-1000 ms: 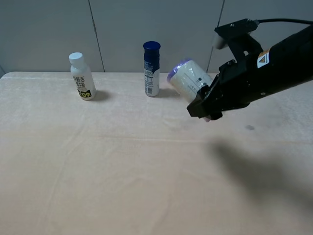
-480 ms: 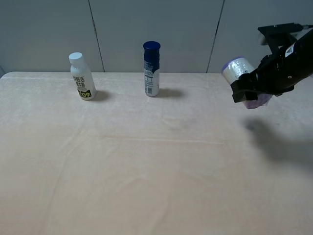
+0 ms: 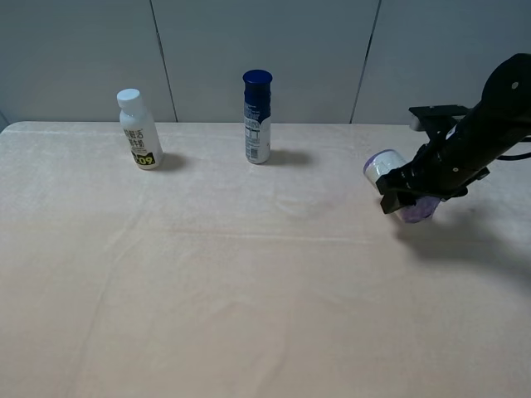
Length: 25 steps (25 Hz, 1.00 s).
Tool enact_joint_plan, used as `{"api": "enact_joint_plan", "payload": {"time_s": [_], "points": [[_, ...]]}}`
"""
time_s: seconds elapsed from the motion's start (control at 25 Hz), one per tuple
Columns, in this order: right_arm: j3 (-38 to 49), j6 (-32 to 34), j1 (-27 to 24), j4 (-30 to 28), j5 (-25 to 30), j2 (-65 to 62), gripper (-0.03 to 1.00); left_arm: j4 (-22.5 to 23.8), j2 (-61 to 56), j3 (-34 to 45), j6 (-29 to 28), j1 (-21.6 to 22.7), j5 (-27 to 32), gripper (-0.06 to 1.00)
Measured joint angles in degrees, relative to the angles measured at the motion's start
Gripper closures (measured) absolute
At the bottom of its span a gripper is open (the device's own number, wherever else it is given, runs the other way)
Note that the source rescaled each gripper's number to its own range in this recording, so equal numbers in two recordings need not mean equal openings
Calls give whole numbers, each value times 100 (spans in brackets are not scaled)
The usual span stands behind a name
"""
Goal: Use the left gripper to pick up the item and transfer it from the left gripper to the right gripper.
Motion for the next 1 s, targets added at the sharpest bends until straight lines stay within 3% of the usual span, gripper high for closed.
{"api": "enact_joint_plan", "payload": {"time_s": [0.4,0.44,0.48,0.56,0.6,0.8,1.0], "points": [[0,-226,0,178,-145,464,96,0,0,0,0,0,0,-3],[0,-226,0,183,-138,464,73,0,0,0,0,0,0,-3],[0,-226,0,183,-138,464,42,0,0,0,0,0,0,-3],[0,-226,0,183,-119,464,14,0,0,0,0,0,0,-3],[0,-226,0,183,-111,464,7,0,0,0,0,0,0,-3],[-179,-174,0,183,176,32,-3,0,0,0,0,0,0,-3],[-581,86,0,157,985,-998,-3,0,0,0,0,0,0,-3]]}}
